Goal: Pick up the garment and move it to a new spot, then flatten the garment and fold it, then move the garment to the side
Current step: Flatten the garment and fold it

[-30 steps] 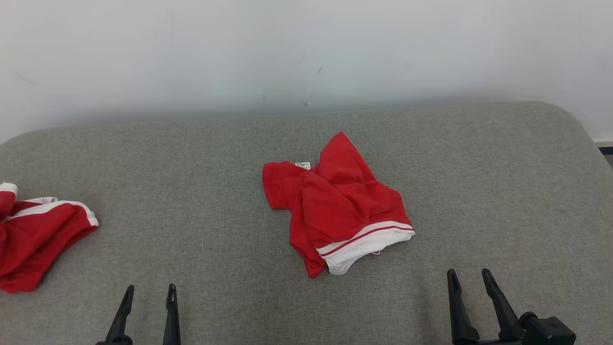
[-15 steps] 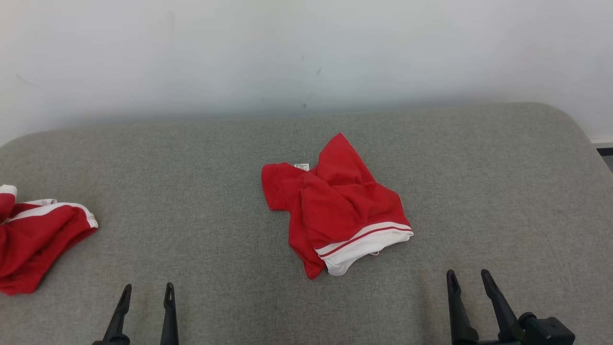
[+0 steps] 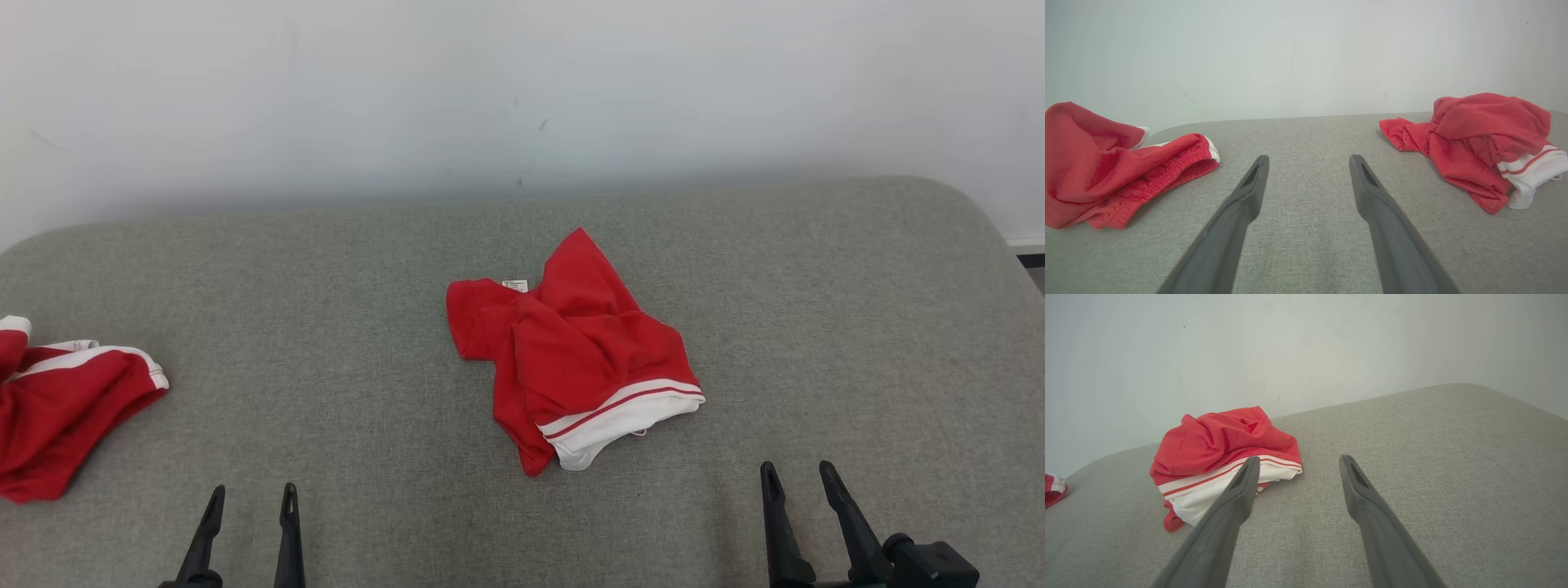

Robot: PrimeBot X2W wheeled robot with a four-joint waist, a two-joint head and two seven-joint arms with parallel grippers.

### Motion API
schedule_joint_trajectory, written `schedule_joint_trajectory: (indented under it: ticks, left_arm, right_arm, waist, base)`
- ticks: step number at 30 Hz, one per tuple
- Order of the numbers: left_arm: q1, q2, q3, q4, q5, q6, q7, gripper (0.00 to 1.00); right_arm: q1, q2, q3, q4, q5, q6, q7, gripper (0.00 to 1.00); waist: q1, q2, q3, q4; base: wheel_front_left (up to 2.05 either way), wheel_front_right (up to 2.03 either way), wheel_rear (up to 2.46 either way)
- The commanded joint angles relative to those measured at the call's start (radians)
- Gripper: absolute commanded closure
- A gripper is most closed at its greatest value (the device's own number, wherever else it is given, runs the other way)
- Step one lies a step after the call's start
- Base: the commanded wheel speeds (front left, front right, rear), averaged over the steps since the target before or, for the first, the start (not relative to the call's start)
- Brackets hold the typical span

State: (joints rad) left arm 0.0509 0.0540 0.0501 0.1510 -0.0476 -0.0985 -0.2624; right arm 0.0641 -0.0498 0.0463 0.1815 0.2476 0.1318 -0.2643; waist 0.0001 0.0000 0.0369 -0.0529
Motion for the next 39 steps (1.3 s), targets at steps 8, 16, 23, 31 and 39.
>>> schedule_joint_trajectory:
  ticks: [8,16,23,31,39]
  left_arm:
    - [-0.009,-0.003,0.001,0.010,-0.003,-0.002,-0.002,0.00]
    - [-0.042,-0.004,-0.020,0.008,-0.009,-0.004,-0.002,0.00]
    - [-0.082,-0.004,-0.058,0.017,-0.016,-0.004,-0.002,0.00]
    - [-0.125,-0.004,-0.104,0.037,-0.025,-0.012,-0.002,0.00]
    - [-0.136,-0.004,-0.117,0.047,-0.017,-0.016,-0.002,0.00]
  right_arm:
    - [0.003,-0.001,-0.012,0.014,0.010,-0.002,-0.002,0.00]
    - [-0.167,-0.004,-0.048,0.147,-0.065,-0.002,-0.002,0.00]
    - [-0.372,-0.041,-0.103,0.443,-0.061,-0.002,-0.001,0.00]
    - [-0.483,-0.045,-0.135,0.726,0.033,-0.002,-0.002,0.00]
    - [-0.519,-0.032,-0.082,0.831,0.132,-0.002,0.001,1.00]
  waist:
    - [-0.0001,0.0000,-0.006,0.026]
    - [-0.0001,0.0000,0.024,0.084]
    - [-0.0001,0.0000,0.058,0.149]
    - [-0.0001,0.0000,0.078,0.221]
    - [-0.0001,0.0000,0.072,0.244]
  base:
    - [0.00,0.00,0.00]
    - [0.00,0.00,0.00]
    - [0.00,0.00,0.00]
    - [0.00,0.00,0.00]
    - [0.00,0.00,0.00]
